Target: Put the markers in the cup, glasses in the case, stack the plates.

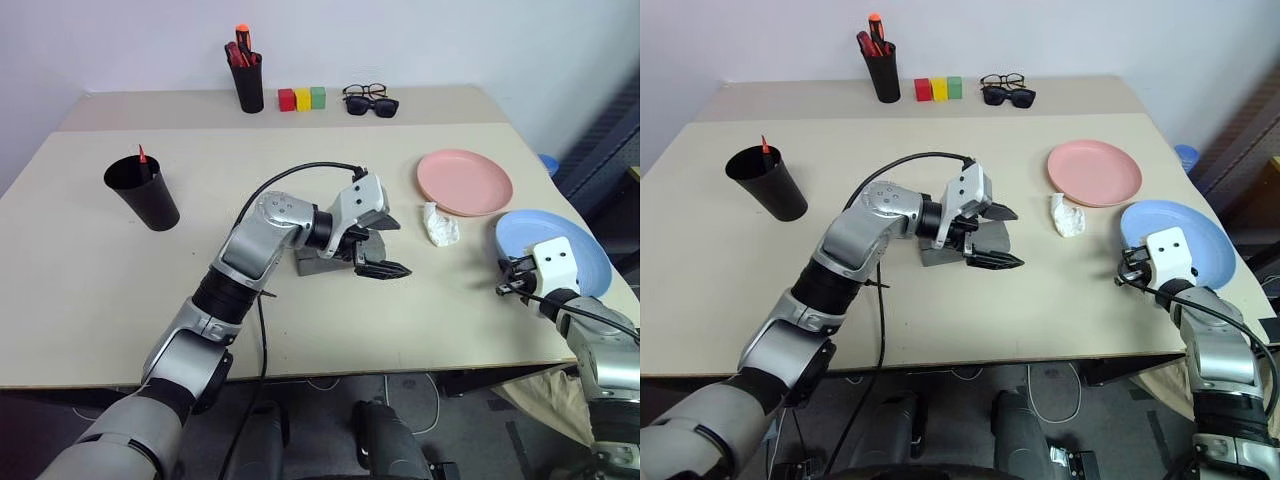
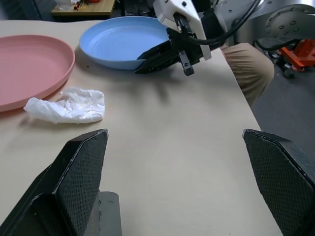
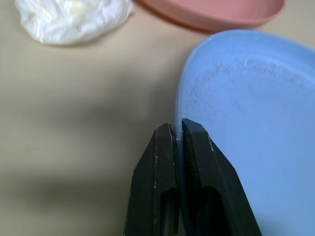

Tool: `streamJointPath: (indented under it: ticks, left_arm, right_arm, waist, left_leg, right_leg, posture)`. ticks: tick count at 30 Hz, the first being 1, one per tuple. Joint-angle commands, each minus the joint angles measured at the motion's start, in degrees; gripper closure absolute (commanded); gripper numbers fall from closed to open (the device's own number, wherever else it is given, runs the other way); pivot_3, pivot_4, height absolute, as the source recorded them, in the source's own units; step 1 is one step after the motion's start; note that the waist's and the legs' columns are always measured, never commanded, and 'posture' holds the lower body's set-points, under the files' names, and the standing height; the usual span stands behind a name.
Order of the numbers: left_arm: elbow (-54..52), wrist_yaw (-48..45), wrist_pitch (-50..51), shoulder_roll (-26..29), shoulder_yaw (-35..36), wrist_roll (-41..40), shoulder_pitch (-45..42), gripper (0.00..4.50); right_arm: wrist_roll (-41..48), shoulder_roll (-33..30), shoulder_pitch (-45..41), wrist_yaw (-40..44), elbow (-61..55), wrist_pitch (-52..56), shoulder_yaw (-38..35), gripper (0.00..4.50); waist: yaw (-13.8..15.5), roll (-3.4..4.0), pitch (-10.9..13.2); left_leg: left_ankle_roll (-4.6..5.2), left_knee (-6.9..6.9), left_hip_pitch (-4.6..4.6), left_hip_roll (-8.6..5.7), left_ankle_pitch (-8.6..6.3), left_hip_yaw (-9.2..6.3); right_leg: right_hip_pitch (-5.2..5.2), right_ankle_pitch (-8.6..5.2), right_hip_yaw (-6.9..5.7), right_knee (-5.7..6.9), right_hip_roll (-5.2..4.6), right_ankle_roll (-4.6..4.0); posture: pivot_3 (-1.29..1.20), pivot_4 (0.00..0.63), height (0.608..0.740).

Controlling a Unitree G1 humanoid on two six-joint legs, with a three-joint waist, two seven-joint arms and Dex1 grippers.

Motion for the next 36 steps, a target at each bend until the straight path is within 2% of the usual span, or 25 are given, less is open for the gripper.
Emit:
streamJointPath:
  ticks: [1,6,10,15,18,20,23,27,31,36]
  left_arm:
    - [-2.9,0.9,0.7,0.2,0.8,-1.7,0.2,0.00]
    - [-4.0,2.9,1.8,0.7,1.0,-2.5,1.2,0.00]
    - [-5.9,4.7,3.1,1.4,1.1,-2.8,2.6,0.00]
    - [-8.4,6.6,4.9,3.7,1.9,-3.4,3.9,0.00]
    - [-10.4,8.1,6.9,5.2,2.8,-4.0,4.7,0.00]
    - [-11.9,9.0,8.3,6.2,3.2,-4.6,5.7,0.00]
    - [-14.7,10.1,10.6,7.5,3.8,-5.6,7.4,0.00]
    - [-16.3,11.4,12.2,8.3,4.6,-6.8,8.4,0.00]
    - [-16.0,12.1,12.1,9.0,4.8,-7.5,8.5,0.00]
    - [-15.1,12.4,11.4,9.7,5.1,-7.9,8.4,0.00]
  right_arm:
    - [-1.8,-2.5,-4.5,-1.1,-4.2,-1.0,0.3,4.47]
    - [-4.4,-2.6,-19.8,2.1,4.3,-4.5,7.0,4.47]
    - [-7.9,-0.2,-33.4,4.8,22.8,-13.4,13.1,4.47]
    - [-12.6,3.7,-46.2,5.5,46.8,-24.9,18.0,4.47]
    - [-15.1,5.1,-50.8,3.9,57.6,-29.4,19.8,3.44]
    - [-16.4,5.3,-52.1,2.2,61.5,-31.6,20.4,2.55]
    - [-16.1,5.0,-53.3,0.4,62.8,-34.2,19.3,1.01]
    - [-11.0,4.7,-51.7,4.3,58.4,-32.9,15.2,1.01]
    - [-3.5,5.1,-44.1,10.7,44.7,-22.5,11.0,1.01]
    - [1.8,7.0,-33.0,10.8,28.5,-10.3,8.8,1.01]
  waist:
    - [-0.3,0.04,0.0]
    - [-0.9,0.18,0.1]
    - [-0.7,0.19,0.1]
    - [-0.2,0.23,0.1]
    - [-0.3,0.24,0.1]
    - [-0.4,0.24,0.1]
    - [-0.6,0.25,0.1]
    - [-0.8,0.27,0.1]
    - [-0.8,0.26,0.1]
    - [-0.4,0.26,0.1]
  left_leg:
    - [0.00,0.00,0.01,0.00,0.00,0.00]
    - [0.00,-0.01,0.06,0.01,0.00,0.01]
    - [0.01,-0.09,0.06,0.00,0.01,0.00]
    - [0.01,-0.18,0.03,0.00,0.01,-0.01]
    - [0.00,-0.17,0.00,-0.03,0.01,0.00]
    - [0.00,-0.18,0.01,-0.03,0.01,-0.01]
    - [0.00,-0.20,0.04,-0.02,0.01,-0.01]
    - [0.00,-0.18,0.05,-0.02,0.02,-0.01]
    - [-0.01,-0.18,0.06,-0.02,0.02,-0.03]
    - [0.00,-0.18,0.07,-0.02,0.02,-0.05]
  right_leg:
    - [0.00,0.00,0.01,0.00,0.00,0.00]
    - [-0.02,0.02,0.02,0.03,0.02,-0.02]
    - [-0.02,0.01,0.02,0.02,0.04,0.00]
    - [-0.02,0.01,0.01,0.00,0.03,0.12]
    - [-0.04,0.02,0.02,-0.04,0.01,0.12]
    - [-0.03,0.02,0.01,-0.03,0.00,0.12]
    - [-0.04,0.02,0.01,0.01,0.01,0.12]
    - [-0.04,0.09,0.02,0.04,0.01,0.24]
    - [-0.03,0.11,0.02,0.07,0.02,0.28]
    - [-0.03,0.10,0.01,0.10,0.02,0.28]
  posture:
    - [0.00,0.150,0.740]
    - [0.00,0.150,0.740]
    - [0.00,0.150,0.740]
    - [0.00,0.150,0.740]
    - [0.00,0.150,0.740]
    - [0.00,0.150,0.740]
    - [0.00,0.150,0.740]
    - [0.00,0.150,0.740]
    - [0.00,0.150,0.740]
    - [0.00,0.150,0.740]
